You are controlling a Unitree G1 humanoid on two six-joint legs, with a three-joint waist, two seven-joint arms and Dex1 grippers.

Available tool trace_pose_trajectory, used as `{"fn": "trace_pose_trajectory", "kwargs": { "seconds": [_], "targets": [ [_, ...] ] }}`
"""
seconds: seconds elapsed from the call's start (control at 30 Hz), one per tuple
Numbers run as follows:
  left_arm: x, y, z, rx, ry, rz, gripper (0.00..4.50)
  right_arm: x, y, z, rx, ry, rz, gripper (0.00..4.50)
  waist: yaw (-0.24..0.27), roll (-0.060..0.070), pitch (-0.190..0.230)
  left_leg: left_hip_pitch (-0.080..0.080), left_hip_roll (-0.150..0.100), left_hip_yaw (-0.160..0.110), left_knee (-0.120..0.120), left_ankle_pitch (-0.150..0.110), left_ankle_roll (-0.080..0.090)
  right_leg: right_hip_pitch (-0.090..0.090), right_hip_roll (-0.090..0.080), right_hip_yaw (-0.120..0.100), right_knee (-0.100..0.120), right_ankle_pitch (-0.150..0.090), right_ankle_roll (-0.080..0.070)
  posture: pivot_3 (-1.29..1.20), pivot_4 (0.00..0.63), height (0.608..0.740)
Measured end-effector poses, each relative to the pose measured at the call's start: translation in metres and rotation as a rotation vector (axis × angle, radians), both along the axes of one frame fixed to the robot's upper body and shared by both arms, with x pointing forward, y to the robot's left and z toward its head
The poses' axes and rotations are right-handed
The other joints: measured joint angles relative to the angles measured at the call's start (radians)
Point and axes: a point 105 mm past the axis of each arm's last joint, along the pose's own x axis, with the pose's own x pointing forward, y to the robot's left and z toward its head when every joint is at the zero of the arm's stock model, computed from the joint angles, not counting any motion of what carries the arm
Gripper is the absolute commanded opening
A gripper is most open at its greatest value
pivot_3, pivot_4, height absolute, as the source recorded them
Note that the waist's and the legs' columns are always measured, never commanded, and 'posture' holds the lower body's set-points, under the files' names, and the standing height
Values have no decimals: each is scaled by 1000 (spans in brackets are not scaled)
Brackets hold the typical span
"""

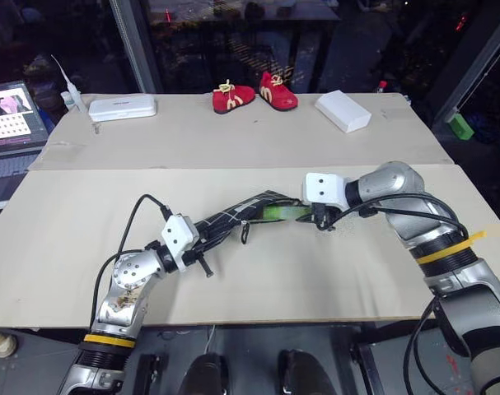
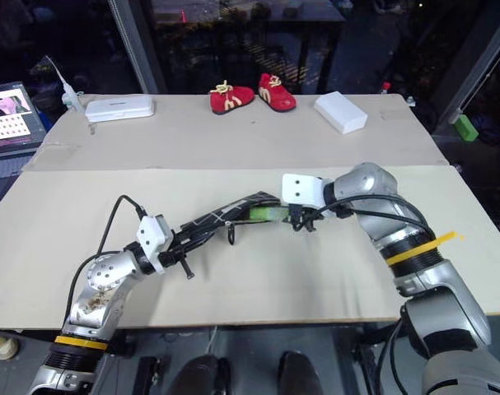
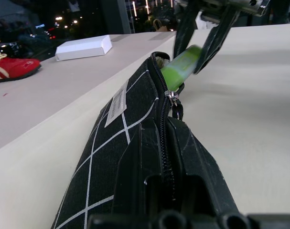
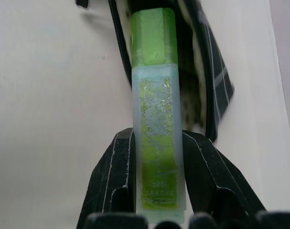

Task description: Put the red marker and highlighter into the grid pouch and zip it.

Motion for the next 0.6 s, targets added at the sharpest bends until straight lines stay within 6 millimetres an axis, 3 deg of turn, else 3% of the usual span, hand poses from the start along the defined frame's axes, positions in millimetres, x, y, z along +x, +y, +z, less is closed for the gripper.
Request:
{"fn": "trace_pose_trajectory", "kwargs": {
  "seconds": [0.37,0.4,0.6],
  "targets": [
    [0,0,-3,1,10,-6,0,-10,71,-6,35,-121,212,1008,-6,0,0,0,0,2,0,0,-1,0,0,0,1,0,0,0,150,740],
    [0,0,-3,1,10,-6,0,-11,74,-6,37,-130,222,1508,-5,0,0,0,0,3,0,0,-1,0,0,0,1,0,0,0,150,740],
    [0,0,-1,-3,-7,-5,0,-11,82,1,111,-134,220,3517,-9,0,0,0,1,5,0,1,-1,0,0,0,2,0,0,0,150,740]
  ]
}}
